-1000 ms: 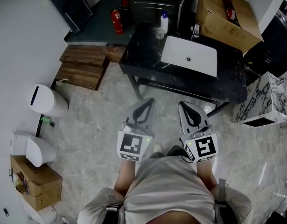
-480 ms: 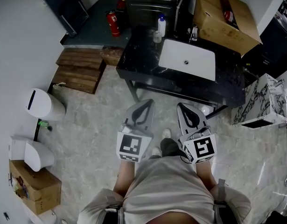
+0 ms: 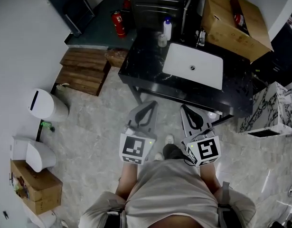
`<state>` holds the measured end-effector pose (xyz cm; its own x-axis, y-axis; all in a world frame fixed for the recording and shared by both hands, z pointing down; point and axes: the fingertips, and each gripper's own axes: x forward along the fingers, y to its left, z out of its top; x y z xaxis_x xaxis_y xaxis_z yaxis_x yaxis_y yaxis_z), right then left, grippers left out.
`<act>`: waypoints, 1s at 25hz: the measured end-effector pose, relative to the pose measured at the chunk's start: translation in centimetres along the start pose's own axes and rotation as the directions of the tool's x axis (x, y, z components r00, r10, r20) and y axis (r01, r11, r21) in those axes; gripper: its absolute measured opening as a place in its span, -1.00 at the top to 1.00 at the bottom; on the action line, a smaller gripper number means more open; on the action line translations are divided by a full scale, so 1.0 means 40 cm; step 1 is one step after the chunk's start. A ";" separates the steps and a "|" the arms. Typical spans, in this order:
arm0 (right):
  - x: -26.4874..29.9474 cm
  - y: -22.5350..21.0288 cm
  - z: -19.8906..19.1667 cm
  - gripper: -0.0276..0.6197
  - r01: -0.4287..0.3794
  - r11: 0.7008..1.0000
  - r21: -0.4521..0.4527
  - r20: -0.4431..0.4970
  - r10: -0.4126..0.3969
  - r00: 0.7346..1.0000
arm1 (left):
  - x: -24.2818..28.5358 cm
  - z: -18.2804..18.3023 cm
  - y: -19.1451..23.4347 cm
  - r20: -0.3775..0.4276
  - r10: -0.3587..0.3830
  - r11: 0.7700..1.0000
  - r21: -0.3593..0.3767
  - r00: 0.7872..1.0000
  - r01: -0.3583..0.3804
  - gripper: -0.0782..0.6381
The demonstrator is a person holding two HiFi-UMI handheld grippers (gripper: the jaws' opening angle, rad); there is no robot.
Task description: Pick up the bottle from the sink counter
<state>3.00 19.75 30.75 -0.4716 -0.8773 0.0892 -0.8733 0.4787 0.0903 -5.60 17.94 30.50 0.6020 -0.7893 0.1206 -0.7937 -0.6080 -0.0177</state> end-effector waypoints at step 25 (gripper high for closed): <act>0.177 -0.202 -0.007 0.93 -0.080 0.996 0.042 -0.010 0.080 0.997 | 0.231 0.031 0.066 -0.031 0.081 0.997 0.017 0.996 -0.081 0.78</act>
<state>6.75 9.66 30.91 -0.5387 -0.8357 0.1065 -0.8374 0.5451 0.0416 -2.02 8.93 30.32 0.5327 -0.8331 0.1490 -0.8381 -0.5438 -0.0439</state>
